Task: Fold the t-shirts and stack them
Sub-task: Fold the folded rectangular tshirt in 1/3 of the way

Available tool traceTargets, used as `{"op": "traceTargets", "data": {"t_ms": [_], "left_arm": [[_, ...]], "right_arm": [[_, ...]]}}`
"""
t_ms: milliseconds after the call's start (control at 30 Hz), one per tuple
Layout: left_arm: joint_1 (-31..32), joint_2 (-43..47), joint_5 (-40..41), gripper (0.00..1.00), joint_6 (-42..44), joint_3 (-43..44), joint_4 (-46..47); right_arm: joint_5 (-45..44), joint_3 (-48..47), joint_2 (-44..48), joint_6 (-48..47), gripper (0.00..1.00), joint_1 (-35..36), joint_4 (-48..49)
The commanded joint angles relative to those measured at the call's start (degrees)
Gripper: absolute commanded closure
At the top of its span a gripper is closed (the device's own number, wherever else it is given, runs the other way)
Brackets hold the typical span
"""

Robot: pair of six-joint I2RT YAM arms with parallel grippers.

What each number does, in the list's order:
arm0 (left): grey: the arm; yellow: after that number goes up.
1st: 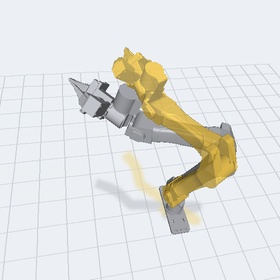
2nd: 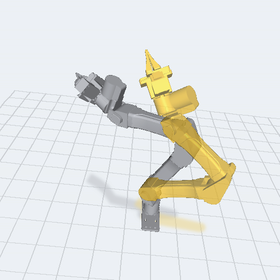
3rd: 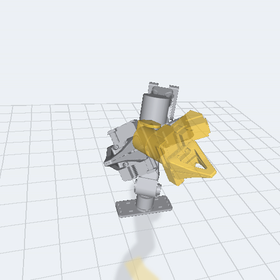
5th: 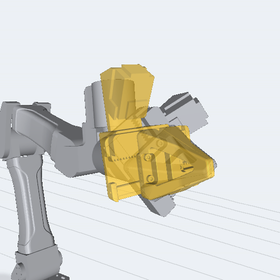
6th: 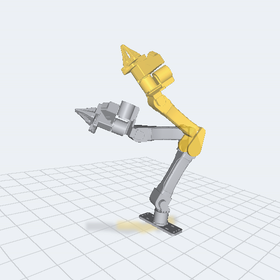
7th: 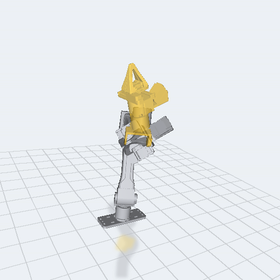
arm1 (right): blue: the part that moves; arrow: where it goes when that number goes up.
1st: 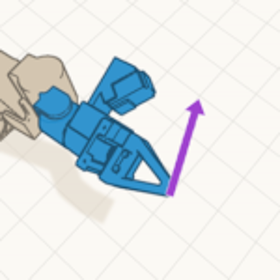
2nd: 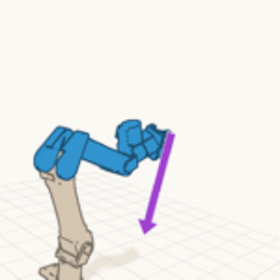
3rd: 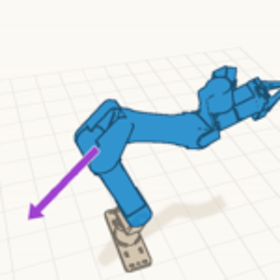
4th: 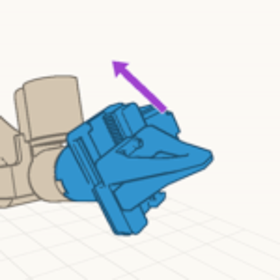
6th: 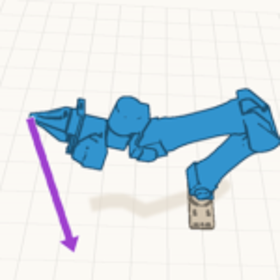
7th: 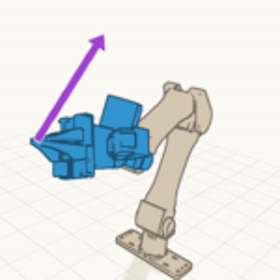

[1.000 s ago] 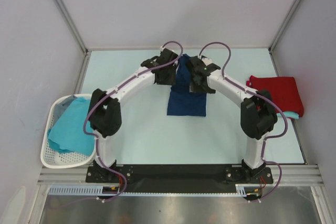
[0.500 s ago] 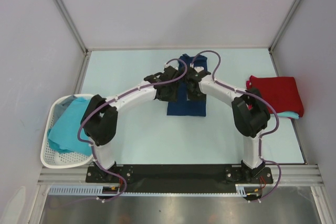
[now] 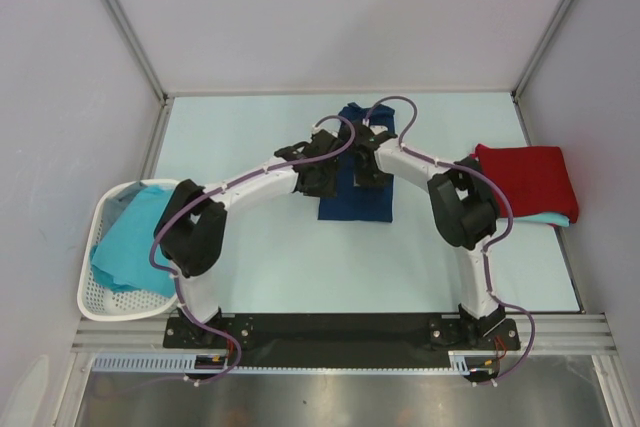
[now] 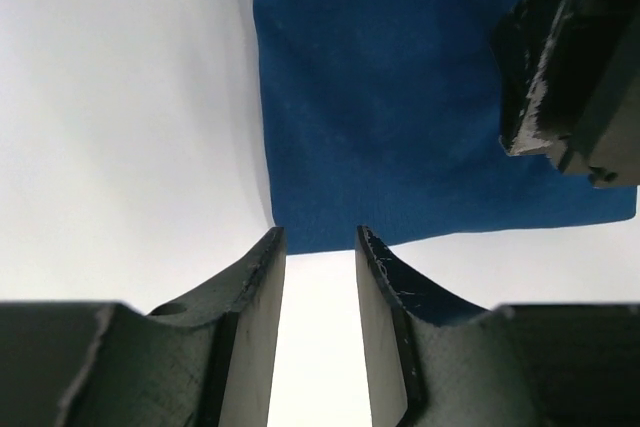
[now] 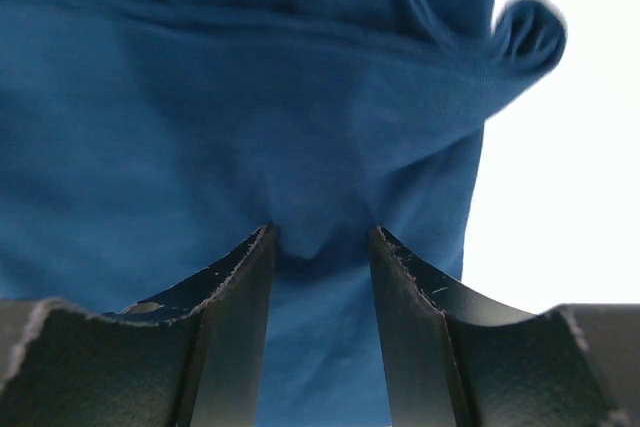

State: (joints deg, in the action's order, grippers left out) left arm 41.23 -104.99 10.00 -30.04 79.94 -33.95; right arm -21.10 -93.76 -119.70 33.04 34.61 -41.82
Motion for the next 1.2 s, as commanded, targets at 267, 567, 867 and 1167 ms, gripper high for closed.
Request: {"op": "traceTargets", "data": {"t_ms": [267, 567, 867, 1167], "left_arm": [[0.34, 0.48, -0.25, 0.62, -0.1, -0.66, 2.75], [0.25, 11.72, 4.59, 0.58, 0.86, -6.11, 3.8], [0.34, 14.64, 0.29, 0.6, -1.68, -15.95, 6.44], [2.36, 13.67, -0.42, 0.6, -1.77, -20.7, 9.43]], "right_arm": [[0.89, 4.71, -0.37, 1.41, 0.52, -1.74, 0.86], [-5.18, 6.65, 20.11, 1.5, 0.39, -1.48, -4.84], [-5.62, 23.51, 32.41, 7.99, 0.4, 3.7, -8.45], [-5.0, 35.83, 33.66, 12.75, 0.41, 8.8, -5.03]]}}
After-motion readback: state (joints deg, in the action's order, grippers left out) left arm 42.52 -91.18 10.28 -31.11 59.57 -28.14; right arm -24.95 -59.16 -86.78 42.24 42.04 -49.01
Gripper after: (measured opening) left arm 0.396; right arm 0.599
